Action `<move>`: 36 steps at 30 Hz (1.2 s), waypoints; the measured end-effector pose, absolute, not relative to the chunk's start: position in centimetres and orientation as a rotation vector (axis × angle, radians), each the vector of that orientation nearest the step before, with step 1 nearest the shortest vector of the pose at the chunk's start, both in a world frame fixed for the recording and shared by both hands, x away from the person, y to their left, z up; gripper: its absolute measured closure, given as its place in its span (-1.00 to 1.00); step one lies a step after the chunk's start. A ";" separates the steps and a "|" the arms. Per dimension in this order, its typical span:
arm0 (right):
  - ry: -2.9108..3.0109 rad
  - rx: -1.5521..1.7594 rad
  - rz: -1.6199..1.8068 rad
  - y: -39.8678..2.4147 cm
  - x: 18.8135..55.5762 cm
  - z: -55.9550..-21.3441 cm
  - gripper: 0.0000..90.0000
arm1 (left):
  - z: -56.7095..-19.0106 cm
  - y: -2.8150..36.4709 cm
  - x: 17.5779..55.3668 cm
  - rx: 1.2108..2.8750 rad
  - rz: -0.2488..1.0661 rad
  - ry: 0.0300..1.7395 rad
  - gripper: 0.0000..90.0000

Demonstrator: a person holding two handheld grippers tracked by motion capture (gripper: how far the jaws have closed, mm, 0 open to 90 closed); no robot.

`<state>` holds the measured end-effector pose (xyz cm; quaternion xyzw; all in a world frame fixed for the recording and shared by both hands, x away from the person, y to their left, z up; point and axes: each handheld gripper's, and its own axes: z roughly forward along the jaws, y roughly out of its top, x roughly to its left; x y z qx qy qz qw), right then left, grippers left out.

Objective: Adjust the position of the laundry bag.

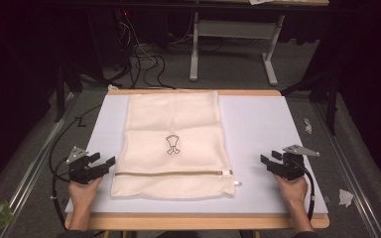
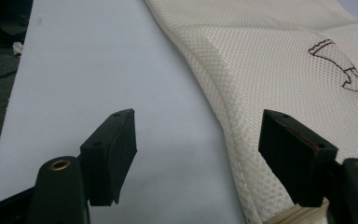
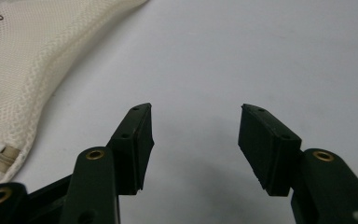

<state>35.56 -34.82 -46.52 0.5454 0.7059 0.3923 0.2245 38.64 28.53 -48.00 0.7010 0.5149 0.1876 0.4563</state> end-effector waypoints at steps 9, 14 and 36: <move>1.993 1.474 1.097 -33.1 35.7 -45.6 0.13 | -46.9 27.2 38.7 1.798 0.469 1.228 -0.28; 2.001 1.465 1.130 -32.6 35.7 -45.6 0.13 | -46.9 26.3 39.0 1.821 0.459 1.229 -0.31; 2.184 1.419 1.097 -25.6 38.4 -45.2 0.10 | -46.5 24.1 40.3 1.864 0.376 1.285 -0.35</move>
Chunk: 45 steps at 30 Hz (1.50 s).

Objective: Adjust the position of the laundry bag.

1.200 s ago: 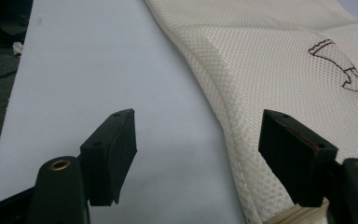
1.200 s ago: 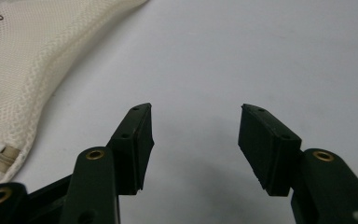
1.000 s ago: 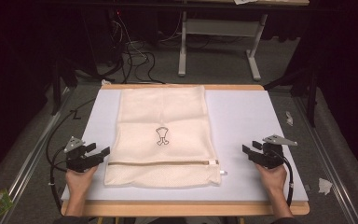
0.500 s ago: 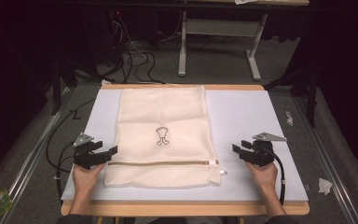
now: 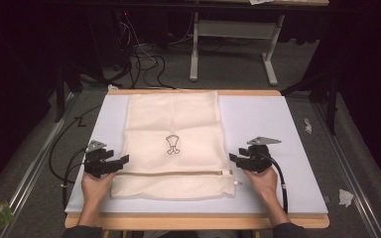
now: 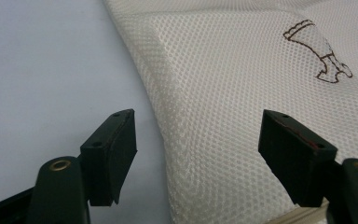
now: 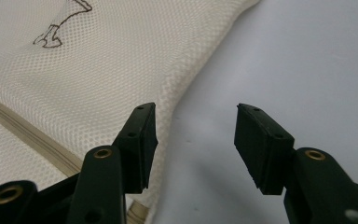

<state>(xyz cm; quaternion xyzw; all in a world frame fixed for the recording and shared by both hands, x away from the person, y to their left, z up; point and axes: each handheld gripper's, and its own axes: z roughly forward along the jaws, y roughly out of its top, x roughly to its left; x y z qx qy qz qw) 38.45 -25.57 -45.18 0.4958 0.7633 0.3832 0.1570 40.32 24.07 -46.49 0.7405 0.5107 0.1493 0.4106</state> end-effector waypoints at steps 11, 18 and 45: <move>2.247 1.402 1.028 -22.5 40.1 -45.1 0.06 | -46.8 22.6 41.2 1.918 0.396 1.305 -0.17; 2.278 1.438 0.956 -21.1 41.2 -45.9 0.11 | -47.1 22.2 41.6 1.925 0.408 1.331 0.10; 2.304 1.392 0.957 -21.2 41.8 -45.5 0.93 | -46.0 23.3 42.3 1.898 0.363 1.331 0.94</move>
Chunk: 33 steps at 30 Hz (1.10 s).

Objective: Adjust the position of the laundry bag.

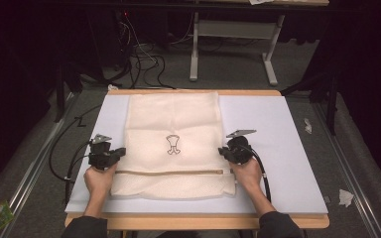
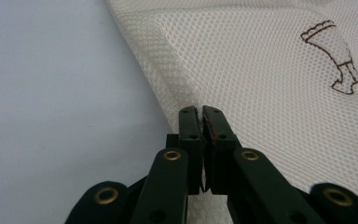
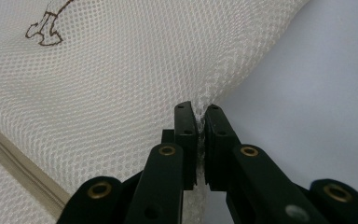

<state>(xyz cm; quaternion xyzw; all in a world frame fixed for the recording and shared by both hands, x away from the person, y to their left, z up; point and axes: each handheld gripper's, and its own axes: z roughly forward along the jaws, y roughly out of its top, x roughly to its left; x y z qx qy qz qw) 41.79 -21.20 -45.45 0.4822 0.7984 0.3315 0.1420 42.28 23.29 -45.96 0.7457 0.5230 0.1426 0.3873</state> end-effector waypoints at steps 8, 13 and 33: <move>2.294 1.392 0.971 -21.7 41.7 -45.1 0.94 | -45.3 23.3 42.2 1.876 0.382 1.313 0.94; 2.278 1.398 0.973 -22.1 41.6 -45.0 0.94 | -44.8 22.8 42.1 1.870 0.417 1.287 0.95; 2.225 1.440 1.009 -25.7 41.2 -44.4 0.94 | -44.6 19.6 43.0 1.891 0.397 1.239 0.94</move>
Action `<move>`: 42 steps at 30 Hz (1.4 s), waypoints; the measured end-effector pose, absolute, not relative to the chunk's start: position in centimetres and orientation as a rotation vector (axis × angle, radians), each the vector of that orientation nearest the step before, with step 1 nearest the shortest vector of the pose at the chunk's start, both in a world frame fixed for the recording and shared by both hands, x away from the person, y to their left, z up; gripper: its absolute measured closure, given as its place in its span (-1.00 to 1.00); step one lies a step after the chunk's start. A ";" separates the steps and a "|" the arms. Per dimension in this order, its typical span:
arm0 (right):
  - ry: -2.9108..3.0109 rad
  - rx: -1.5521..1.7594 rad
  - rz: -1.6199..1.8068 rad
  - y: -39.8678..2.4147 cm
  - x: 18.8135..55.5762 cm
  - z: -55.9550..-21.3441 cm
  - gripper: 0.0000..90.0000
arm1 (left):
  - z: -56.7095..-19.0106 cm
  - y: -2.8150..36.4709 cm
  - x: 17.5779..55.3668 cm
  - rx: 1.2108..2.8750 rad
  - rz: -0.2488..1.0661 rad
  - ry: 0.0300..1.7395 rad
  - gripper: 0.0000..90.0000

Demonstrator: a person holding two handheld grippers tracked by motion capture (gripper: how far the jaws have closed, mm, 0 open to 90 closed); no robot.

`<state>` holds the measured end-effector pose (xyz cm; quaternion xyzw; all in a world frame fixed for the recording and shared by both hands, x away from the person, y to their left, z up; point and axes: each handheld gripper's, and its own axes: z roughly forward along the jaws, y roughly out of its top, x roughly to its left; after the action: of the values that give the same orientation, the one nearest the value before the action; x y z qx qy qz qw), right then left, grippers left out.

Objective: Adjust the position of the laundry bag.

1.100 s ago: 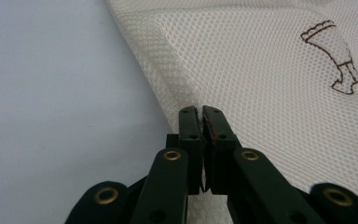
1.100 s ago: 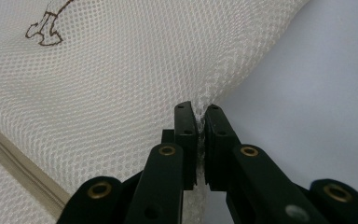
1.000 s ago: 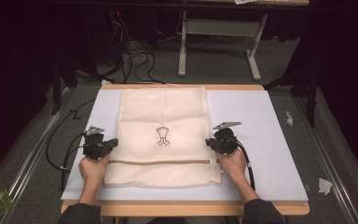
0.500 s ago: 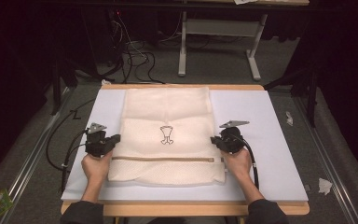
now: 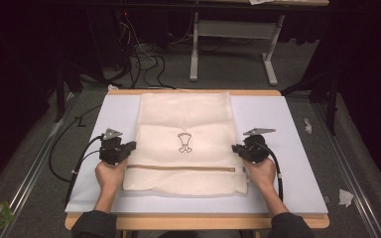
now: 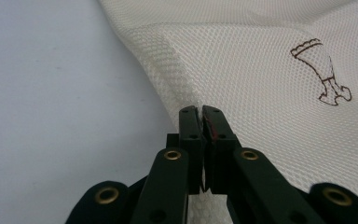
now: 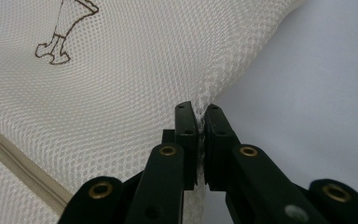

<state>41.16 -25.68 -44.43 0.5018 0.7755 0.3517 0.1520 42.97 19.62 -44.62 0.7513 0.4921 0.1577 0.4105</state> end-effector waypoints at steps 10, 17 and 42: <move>2.207 1.449 1.005 -26.9 40.7 -43.9 0.94 | -44.5 18.7 42.9 1.904 0.382 1.207 0.94; 2.202 1.447 0.980 -27.4 40.3 -43.5 0.94 | -44.1 18.2 42.9 1.902 0.377 1.184 0.94; 2.144 1.471 0.946 -31.3 39.2 -42.8 0.93 | -43.7 14.3 43.1 1.916 0.365 1.104 0.94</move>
<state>39.19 -31.28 -42.83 0.5223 0.7612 0.3360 0.1865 43.13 14.25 -43.71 0.7696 0.4437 0.1466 0.4351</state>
